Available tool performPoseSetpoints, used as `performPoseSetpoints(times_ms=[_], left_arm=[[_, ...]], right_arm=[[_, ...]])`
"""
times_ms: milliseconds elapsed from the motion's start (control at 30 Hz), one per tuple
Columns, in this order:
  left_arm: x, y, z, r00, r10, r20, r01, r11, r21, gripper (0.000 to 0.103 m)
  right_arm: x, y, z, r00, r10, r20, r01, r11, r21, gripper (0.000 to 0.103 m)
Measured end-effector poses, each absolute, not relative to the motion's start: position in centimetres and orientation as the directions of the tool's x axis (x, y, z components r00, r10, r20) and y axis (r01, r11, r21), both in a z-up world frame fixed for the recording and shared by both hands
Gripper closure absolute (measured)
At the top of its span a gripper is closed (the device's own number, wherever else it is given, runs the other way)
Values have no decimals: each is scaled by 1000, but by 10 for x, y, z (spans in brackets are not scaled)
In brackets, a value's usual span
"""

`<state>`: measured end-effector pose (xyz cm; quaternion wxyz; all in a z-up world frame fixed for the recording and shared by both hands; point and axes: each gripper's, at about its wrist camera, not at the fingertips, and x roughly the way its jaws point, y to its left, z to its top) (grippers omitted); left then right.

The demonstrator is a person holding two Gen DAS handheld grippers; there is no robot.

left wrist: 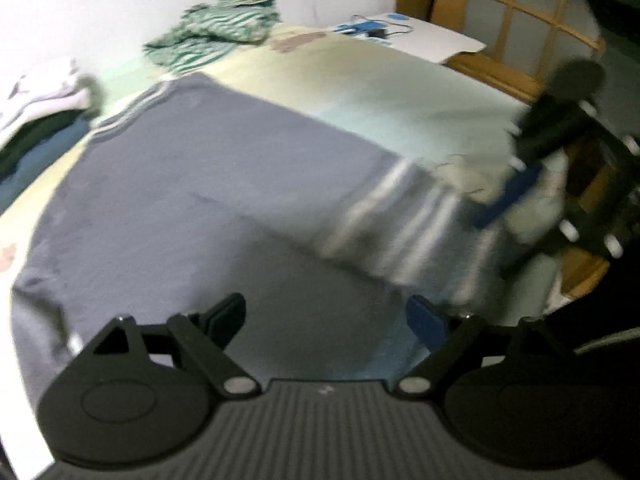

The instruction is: Fold clothes

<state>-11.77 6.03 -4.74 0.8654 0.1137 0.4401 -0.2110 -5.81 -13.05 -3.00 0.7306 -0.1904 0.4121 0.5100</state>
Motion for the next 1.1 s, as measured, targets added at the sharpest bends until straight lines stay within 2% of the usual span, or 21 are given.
performPoseSetpoints(times_ms=[100, 167, 200, 267, 333, 500, 600, 633, 667, 700, 767, 833, 1000, 1100], left_arm=[[-109, 75, -45, 543, -230, -808, 430, 902, 31, 13], [-106, 82, -45, 552, -226, -803, 416, 909, 30, 12], [-106, 83, -45, 554, -229, -800, 413, 910, 26, 10], [-109, 83, -47, 555, -234, -798, 412, 911, 19, 9], [-110, 80, -49, 553, -243, -797, 419, 908, 13, 9], [-114, 74, -49, 552, -276, -787, 439, 899, -7, 8], [-114, 70, -47, 552, -298, -779, 452, 892, -20, 8], [-114, 67, -46, 551, -303, -777, 460, 888, -20, 8], [-115, 64, -46, 553, -305, -775, 469, 883, -13, 8], [-115, 61, -46, 557, -306, -772, 477, 879, -4, 8], [-115, 54, -45, 563, -308, -767, 492, 871, 11, 8], [-113, 49, -45, 563, -312, -766, 498, 867, 13, 8], [-104, 31, -42, 567, -307, -764, 510, 859, 33, 8], [-102, 15, -44, 552, -310, -774, 534, 844, 43, 8]], right_arm=[[-63, -121, -42, 204, 558, -804, -881, 464, 98, 59], [-66, -119, -49, 245, 545, -802, -867, 494, 71, 59], [-66, -120, -49, 242, 551, -799, -859, 505, 88, 63], [-63, -125, -49, 226, 562, -796, -837, 529, 136, 96], [-61, -126, -46, 223, 568, -793, -810, 560, 173, 97], [-73, -108, -43, 187, 612, -768, -804, 544, 238, 98], [-83, -110, -52, 214, 586, -781, -815, 548, 187, 99], [-81, -112, -51, 201, 584, -786, -807, 553, 204, 95], [-77, -113, -49, 182, 580, -794, -797, 560, 226, 86], [-75, -116, -46, 182, 575, -798, -790, 569, 230, 82], [-70, -123, -41, 196, 559, -805, -776, 590, 221, 77], [-65, -130, -40, 214, 536, -817, -760, 617, 206, 77], [-48, -149, -38, 251, 599, -760, -699, 656, 286, 77], [-37, -145, -47, 241, 566, -789, -717, 652, 248, 81]])
